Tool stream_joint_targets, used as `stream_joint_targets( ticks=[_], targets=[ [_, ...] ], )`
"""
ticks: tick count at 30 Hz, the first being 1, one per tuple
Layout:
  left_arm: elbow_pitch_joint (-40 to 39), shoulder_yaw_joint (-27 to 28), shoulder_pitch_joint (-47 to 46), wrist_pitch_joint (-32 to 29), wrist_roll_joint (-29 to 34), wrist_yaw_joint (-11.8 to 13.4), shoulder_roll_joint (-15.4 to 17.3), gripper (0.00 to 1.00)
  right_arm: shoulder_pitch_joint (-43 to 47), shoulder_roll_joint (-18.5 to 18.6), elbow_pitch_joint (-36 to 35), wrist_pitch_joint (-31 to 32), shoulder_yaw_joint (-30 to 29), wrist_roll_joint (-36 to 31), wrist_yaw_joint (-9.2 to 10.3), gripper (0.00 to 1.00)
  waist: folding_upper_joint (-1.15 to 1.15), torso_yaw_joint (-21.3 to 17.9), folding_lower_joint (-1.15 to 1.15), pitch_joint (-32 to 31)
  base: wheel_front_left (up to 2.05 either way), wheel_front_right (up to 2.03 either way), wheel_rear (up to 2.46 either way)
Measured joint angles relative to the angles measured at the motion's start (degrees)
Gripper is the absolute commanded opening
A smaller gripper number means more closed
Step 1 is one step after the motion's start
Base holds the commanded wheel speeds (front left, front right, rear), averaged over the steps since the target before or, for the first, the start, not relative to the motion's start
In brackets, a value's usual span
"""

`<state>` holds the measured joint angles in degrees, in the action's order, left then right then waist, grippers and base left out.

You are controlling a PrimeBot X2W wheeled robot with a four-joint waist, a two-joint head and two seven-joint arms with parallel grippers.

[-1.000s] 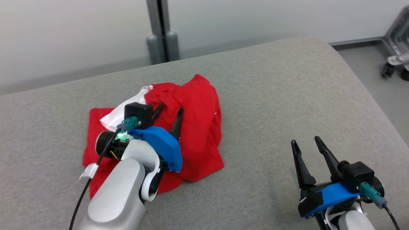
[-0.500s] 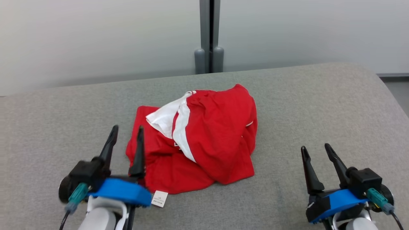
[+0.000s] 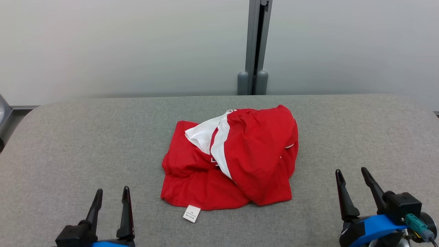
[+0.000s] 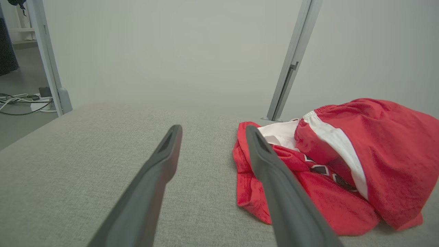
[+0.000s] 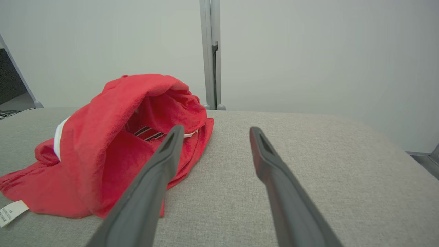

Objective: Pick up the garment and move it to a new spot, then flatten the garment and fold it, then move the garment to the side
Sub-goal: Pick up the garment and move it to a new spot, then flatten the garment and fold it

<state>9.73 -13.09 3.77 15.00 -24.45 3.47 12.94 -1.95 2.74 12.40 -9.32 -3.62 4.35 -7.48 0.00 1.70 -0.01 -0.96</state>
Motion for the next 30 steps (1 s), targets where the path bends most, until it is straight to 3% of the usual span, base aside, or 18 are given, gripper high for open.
stream_joint_targets(
  ticks=[8, 19, 26, 30],
  targets=[
    [1.1, -0.1, 0.6, 0.0, 1.3, -2.5, 0.5, 1.00, 1.0, 0.0, -0.8, 0.7, 0.4, 0.8, 0.00, 1.00, 0.00, -0.2, 0.01, -0.3, 0.00, 0.00, 0.00],
    [2.9, -1.7, -0.5, -1.2, 1.2, -4.2, 0.4, 1.00, 1.0, 0.0, -0.6, 0.8, 1.7, 1.3, 0.00, 1.00, 0.00, -1.7, 0.01, -0.2, 0.00, 0.00, 0.00],
    [3.6, -5.0, -9.0, -10.7, 0.6, -7.6, 1.5, 1.00, 0.7, 0.0, -0.9, 1.4, 2.2, 0.8, 0.00, 1.00, 0.00, -2.6, 0.01, 0.8, 0.00, 0.00, 0.00],
    [6.0, -6.4, -17.1, -19.6, -2.6, -8.6, -0.2, 1.00, 0.1, 0.0, -1.4, 1.8, 2.7, 0.4, 0.00, 1.00, 0.00, -3.8, 0.01, 2.6, 0.00, 0.00, 0.00]
  ],
)
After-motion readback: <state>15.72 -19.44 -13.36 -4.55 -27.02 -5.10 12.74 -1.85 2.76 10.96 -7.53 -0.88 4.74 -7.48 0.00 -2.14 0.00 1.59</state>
